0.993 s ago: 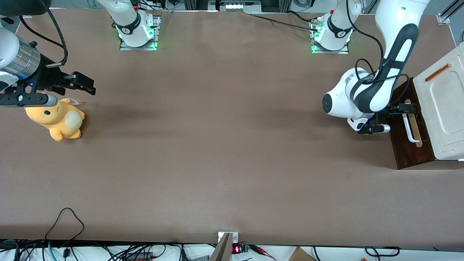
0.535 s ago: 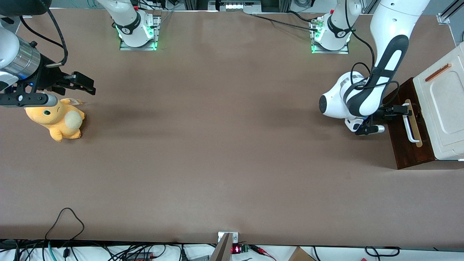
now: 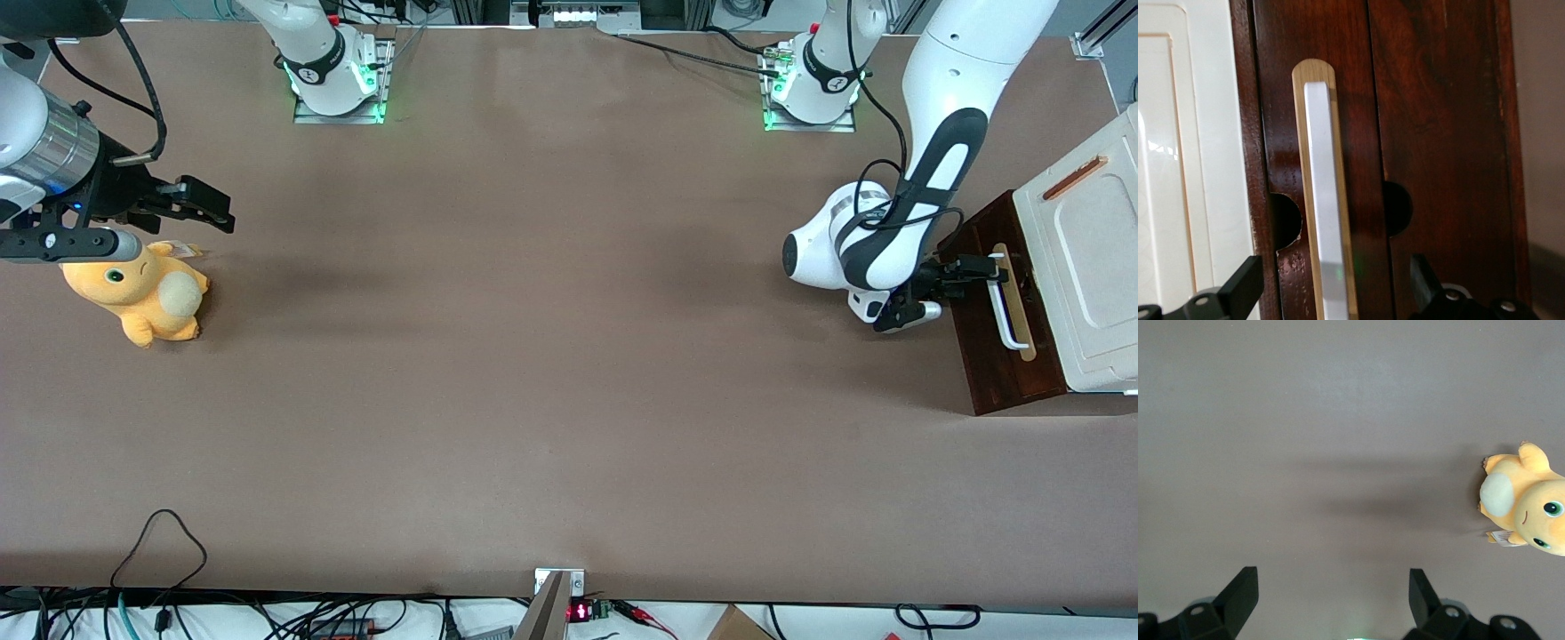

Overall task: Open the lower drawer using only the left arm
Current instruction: 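Close the left gripper around the white bar handle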

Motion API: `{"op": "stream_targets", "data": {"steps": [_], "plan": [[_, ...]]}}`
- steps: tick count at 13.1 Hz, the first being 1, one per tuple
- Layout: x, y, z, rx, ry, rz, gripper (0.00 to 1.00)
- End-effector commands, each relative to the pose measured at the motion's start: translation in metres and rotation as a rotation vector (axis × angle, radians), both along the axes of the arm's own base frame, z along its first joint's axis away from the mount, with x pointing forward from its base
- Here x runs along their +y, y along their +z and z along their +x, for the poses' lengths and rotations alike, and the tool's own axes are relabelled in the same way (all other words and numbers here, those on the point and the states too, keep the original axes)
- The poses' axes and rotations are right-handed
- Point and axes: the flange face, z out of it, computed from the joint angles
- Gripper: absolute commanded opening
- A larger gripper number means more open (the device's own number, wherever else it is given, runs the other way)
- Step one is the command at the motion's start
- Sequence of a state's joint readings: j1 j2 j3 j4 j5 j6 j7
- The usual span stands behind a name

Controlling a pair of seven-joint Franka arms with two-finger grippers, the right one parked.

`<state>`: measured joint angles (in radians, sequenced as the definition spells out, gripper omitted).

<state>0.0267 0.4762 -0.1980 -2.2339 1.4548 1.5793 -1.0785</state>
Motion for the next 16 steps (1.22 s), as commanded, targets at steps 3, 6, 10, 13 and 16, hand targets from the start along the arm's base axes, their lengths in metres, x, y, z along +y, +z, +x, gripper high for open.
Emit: {"op": "stream_targets", "data": {"steps": [3, 6, 10, 13, 16], "plan": [[0.018, 0.004, 0.005, 0.017, -0.016, 0.013, 0.83], [0.017, 0.003, 0.005, 0.017, -0.017, 0.012, 0.67], [0.017, 0.004, 0.007, 0.013, -0.02, 0.012, 0.61], [0.016, 0.005, 0.012, 0.006, -0.034, 0.014, 0.61], [0.019, 0.005, 0.015, 0.002, -0.034, 0.019, 0.59]]}}
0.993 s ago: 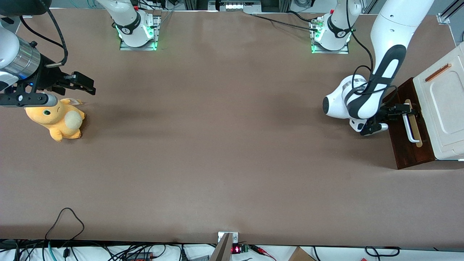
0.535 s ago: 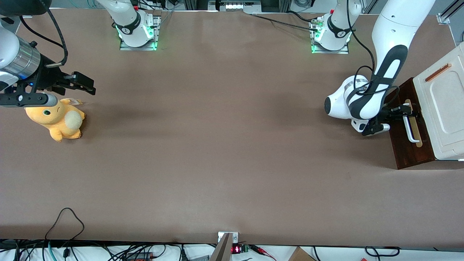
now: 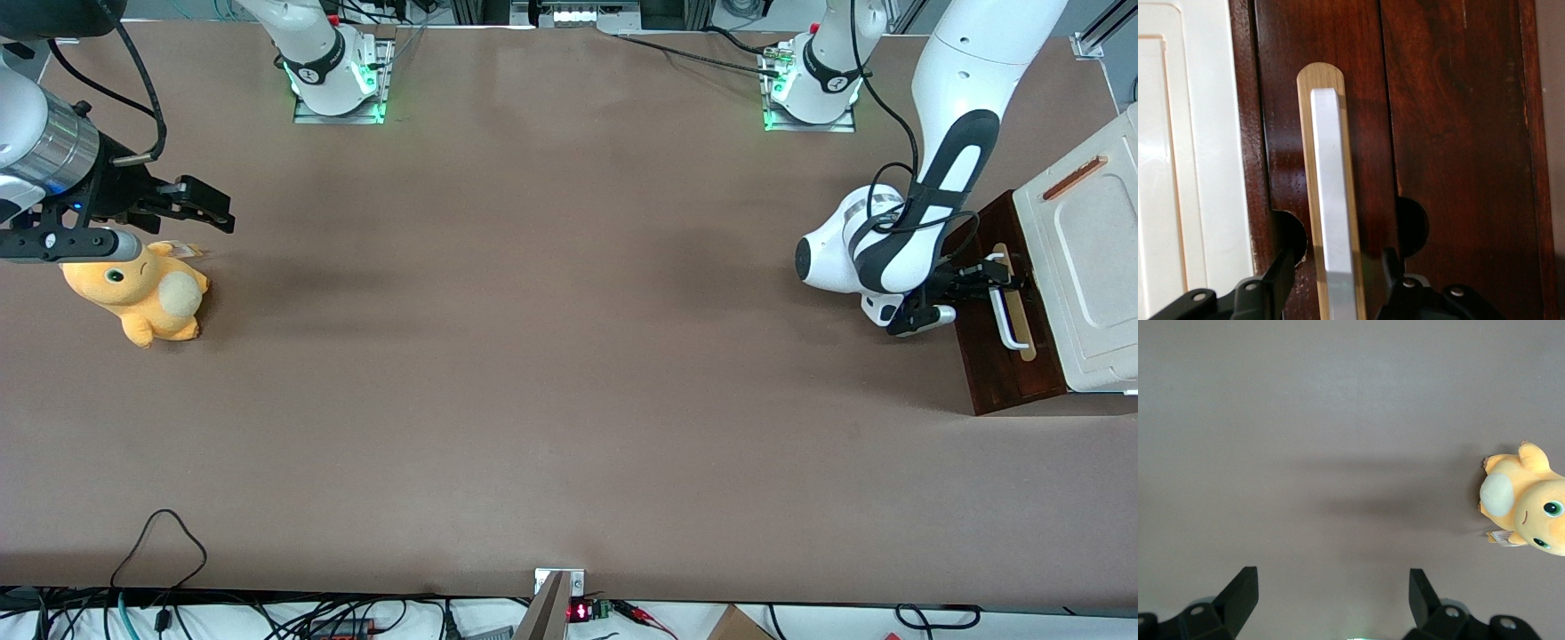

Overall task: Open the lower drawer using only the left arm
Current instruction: 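Close the left gripper around the white bar handle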

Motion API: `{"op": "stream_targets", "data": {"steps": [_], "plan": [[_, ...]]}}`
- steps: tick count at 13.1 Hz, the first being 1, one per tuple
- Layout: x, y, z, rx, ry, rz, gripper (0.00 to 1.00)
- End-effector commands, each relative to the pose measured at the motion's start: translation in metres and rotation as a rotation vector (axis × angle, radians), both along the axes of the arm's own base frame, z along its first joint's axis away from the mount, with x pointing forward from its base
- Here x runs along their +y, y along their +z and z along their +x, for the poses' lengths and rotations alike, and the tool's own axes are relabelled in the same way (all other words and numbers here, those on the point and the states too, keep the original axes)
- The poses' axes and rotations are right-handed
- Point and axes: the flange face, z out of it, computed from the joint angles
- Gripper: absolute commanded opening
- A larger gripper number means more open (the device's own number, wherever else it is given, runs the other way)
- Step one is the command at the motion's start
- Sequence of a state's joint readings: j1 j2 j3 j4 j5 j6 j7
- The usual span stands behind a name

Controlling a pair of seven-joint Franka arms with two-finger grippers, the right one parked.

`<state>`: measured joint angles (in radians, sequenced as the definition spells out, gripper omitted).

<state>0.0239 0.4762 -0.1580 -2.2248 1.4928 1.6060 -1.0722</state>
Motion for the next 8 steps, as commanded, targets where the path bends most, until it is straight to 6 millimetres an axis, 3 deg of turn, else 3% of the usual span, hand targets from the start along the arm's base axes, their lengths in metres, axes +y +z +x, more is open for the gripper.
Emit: {"op": "stream_targets", "data": {"steps": [1, 6, 8], "plan": [[0.0035, 0.0025, 0.0076, 0.01, -0.019, 0.013, 0.59], [0.004, 0.0006, 0.0085, 0.002, -0.017, 0.012, 0.47], [0.0026, -0.0013, 0.0087, 0.001, -0.023, -0.001, 0.36]]}}
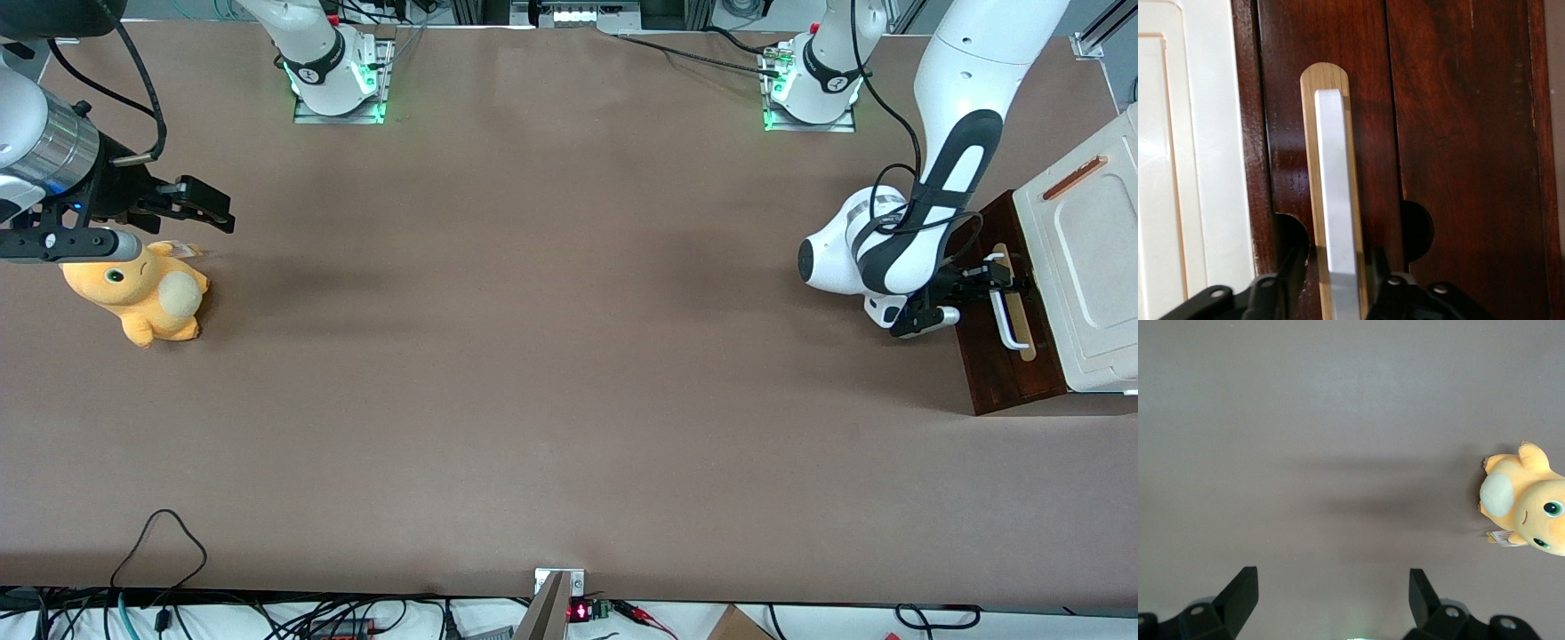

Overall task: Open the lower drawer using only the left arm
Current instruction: 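Close the left gripper around the white bar handle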

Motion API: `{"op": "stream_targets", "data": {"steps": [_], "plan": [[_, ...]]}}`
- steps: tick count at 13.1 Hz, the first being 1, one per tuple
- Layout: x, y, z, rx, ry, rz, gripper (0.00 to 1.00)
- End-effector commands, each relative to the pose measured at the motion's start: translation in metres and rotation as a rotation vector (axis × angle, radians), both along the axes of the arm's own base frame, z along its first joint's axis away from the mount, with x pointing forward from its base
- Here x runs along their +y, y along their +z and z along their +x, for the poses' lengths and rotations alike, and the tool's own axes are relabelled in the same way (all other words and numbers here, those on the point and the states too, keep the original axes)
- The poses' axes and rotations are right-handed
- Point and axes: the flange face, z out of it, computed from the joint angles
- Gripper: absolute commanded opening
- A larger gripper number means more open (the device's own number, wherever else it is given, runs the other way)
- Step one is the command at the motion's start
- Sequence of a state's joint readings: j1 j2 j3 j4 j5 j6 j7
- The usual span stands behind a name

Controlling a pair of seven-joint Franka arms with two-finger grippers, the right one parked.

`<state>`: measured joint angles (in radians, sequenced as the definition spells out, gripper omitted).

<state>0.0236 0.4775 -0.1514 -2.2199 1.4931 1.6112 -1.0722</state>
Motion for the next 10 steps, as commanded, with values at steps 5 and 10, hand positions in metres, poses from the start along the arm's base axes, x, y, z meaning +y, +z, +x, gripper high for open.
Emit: {"op": "stream_targets", "data": {"steps": [5, 10], "plan": [[-0.001, -0.007, 0.008, 0.009, -0.04, -0.035, 0.16], [-0.014, -0.006, 0.009, 0.007, -0.059, -0.037, 0.0]]}}
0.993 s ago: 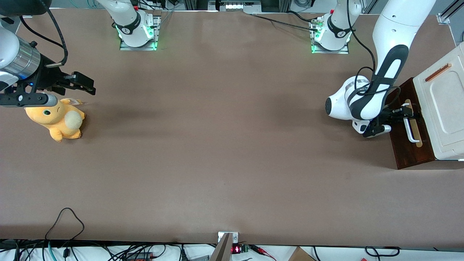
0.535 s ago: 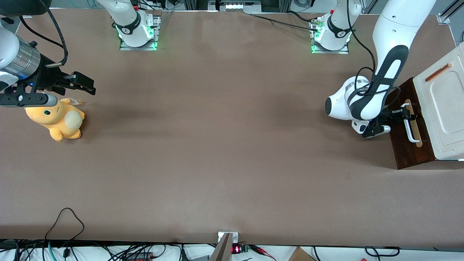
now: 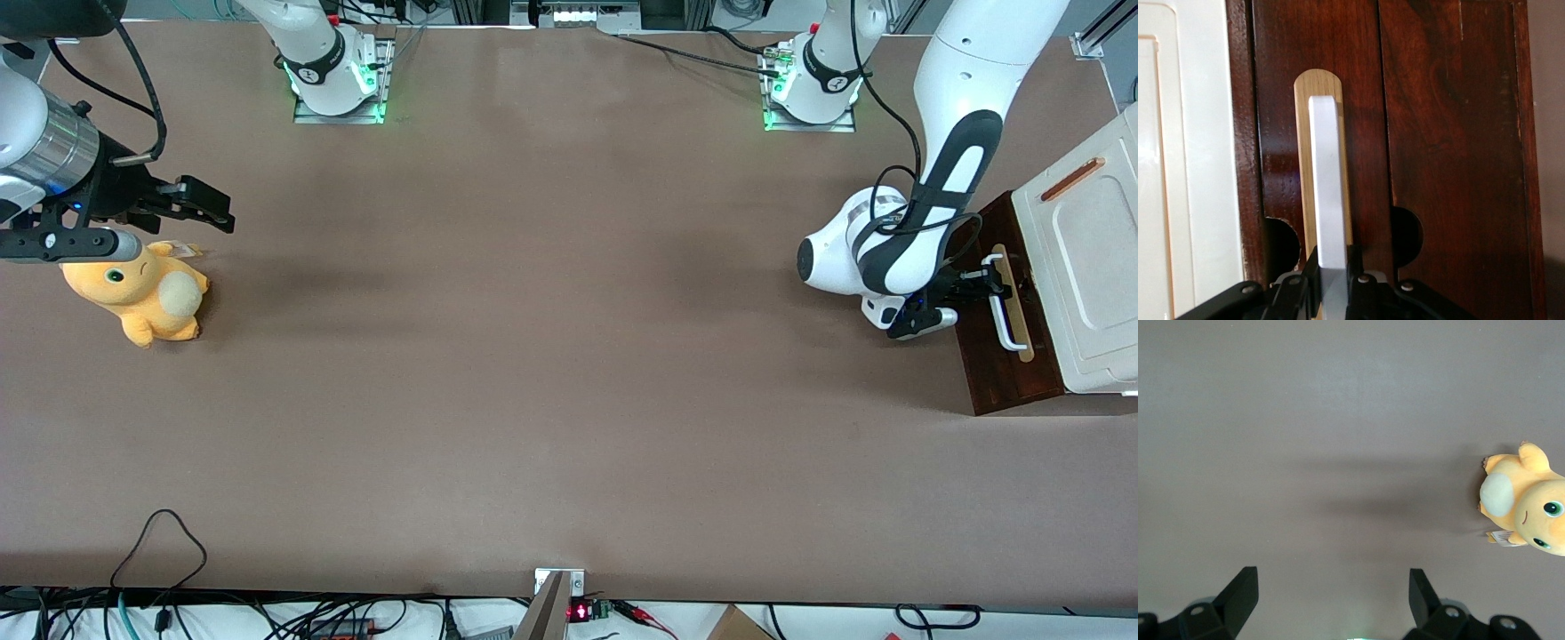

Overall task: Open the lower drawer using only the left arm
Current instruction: 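Pull the handle with the left gripper, sliding the drawer out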

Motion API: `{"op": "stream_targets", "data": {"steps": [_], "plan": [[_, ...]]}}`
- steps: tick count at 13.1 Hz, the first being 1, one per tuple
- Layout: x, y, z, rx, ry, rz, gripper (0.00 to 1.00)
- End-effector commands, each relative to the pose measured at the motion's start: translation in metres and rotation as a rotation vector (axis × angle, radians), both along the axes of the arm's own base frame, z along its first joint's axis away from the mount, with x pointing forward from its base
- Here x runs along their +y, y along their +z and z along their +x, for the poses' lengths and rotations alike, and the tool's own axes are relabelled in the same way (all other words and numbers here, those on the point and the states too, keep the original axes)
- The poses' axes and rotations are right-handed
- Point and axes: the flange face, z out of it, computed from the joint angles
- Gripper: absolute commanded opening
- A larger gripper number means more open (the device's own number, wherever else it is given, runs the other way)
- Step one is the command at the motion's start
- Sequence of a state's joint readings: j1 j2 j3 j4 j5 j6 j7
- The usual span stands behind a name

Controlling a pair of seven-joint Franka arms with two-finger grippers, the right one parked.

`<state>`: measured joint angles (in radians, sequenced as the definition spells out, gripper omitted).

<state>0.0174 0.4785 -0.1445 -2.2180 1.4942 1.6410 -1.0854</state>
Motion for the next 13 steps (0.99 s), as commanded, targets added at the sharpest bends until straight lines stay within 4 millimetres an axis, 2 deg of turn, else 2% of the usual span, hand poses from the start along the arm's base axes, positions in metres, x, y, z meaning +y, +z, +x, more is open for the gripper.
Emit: {"op": "stream_targets", "data": {"steps": [1, 3, 6, 11, 13], "plan": [[-0.017, -0.004, 0.008, 0.021, -0.057, -0.013, 0.0], [-0.036, 0.002, 0.017, 0.009, -0.089, -0.023, 0.0], [-0.071, 0.0, 0.018, 0.02, -0.148, -0.042, 0.0], [-0.117, 0.005, 0.019, 0.05, -0.202, -0.092, 0.01], [-0.125, 0.009, 0.021, 0.077, -0.198, -0.105, 0.01]]}}
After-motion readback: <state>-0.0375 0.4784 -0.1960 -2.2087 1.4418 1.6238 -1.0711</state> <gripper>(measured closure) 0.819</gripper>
